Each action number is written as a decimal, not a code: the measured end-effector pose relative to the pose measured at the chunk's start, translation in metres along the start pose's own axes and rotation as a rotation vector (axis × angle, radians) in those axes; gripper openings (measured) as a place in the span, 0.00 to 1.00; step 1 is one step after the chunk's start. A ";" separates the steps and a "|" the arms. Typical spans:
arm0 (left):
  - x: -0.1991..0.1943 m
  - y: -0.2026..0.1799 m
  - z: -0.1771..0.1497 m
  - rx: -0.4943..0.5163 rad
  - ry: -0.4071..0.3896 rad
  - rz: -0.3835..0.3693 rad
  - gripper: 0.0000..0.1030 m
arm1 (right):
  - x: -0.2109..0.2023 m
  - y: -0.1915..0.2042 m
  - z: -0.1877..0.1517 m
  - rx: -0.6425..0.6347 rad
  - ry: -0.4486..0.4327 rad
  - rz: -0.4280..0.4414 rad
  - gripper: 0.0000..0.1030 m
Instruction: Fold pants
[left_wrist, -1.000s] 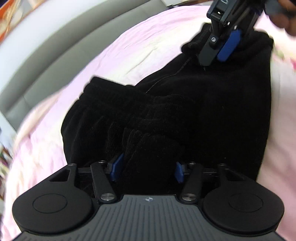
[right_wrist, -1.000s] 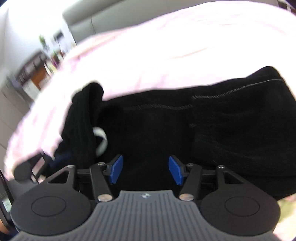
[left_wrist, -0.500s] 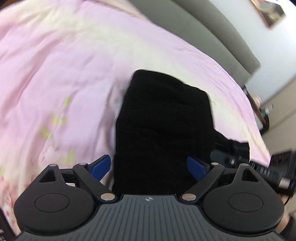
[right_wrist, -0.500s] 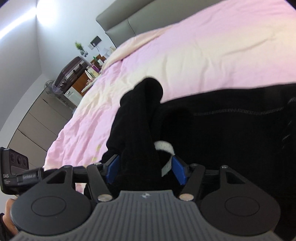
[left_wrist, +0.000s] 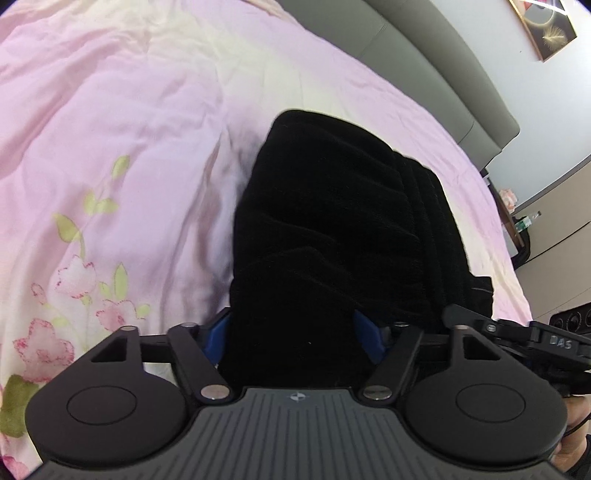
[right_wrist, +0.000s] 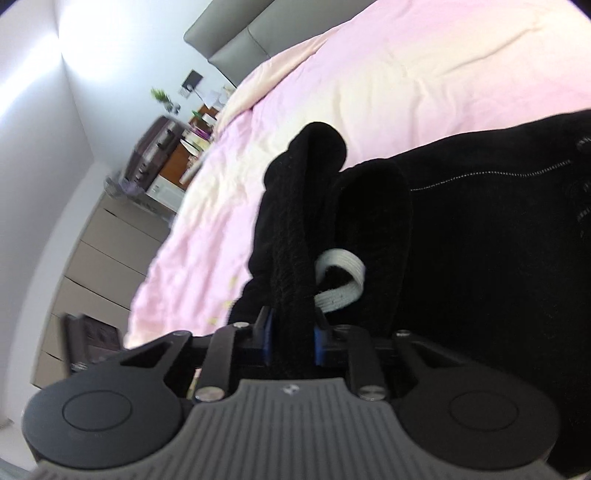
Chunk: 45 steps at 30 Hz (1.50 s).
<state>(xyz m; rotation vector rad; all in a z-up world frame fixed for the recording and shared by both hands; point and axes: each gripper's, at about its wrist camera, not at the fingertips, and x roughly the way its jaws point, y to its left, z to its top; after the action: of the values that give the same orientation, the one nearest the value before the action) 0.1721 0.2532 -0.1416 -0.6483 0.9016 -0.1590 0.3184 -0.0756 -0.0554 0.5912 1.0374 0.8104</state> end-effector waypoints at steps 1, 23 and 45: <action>-0.004 0.000 -0.001 0.002 -0.010 -0.003 0.73 | -0.005 0.000 -0.001 0.022 0.002 0.020 0.09; 0.015 -0.025 -0.016 0.237 0.018 0.160 0.76 | -0.005 0.057 -0.029 -0.547 -0.198 -0.440 0.28; 0.027 -0.024 -0.022 0.252 0.025 0.159 0.85 | 0.036 0.031 -0.064 -0.548 0.024 -0.441 0.30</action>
<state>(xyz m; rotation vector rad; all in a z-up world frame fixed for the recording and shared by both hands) 0.1757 0.2137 -0.1559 -0.3402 0.9349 -0.1349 0.2602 -0.0249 -0.0758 -0.1145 0.8702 0.6661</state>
